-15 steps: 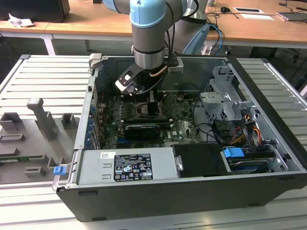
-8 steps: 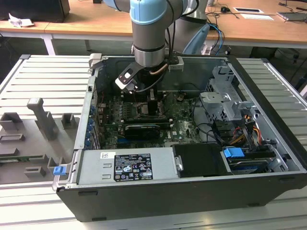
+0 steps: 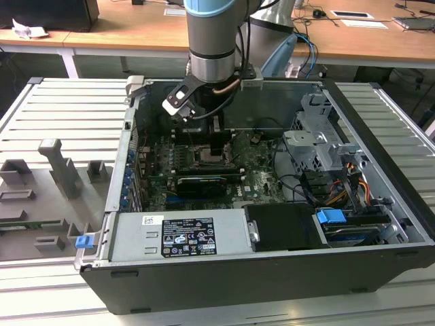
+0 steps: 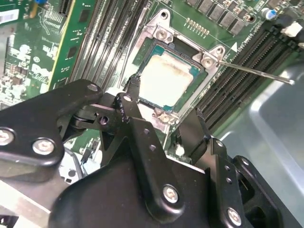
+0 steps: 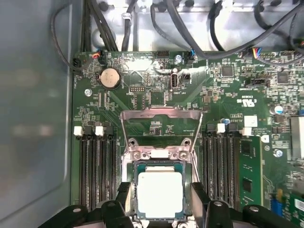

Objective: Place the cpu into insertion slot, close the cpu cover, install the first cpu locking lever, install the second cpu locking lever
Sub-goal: 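Place the cpu into insertion slot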

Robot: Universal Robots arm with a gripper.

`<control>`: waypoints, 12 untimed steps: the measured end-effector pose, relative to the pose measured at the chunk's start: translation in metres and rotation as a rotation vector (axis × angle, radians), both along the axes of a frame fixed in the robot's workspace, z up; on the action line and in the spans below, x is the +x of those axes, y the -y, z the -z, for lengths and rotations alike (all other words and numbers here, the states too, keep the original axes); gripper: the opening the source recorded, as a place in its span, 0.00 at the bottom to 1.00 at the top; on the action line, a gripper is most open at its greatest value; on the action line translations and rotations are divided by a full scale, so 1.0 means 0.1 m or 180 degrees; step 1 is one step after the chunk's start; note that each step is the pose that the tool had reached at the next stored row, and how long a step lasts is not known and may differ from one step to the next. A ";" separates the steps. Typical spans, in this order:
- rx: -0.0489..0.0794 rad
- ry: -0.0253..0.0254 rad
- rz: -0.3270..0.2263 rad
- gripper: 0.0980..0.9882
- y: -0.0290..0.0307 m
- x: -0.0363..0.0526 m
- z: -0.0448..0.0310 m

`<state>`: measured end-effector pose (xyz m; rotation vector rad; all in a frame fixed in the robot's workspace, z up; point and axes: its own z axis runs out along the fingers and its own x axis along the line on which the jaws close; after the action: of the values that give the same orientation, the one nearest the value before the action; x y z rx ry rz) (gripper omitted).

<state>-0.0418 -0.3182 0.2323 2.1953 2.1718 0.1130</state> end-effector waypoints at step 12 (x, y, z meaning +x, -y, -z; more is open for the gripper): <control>0.0002 -0.0002 0.0000 0.01 0.124 -0.006 -0.042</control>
<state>-0.0423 -0.3306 0.2366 2.1961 2.1724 0.1131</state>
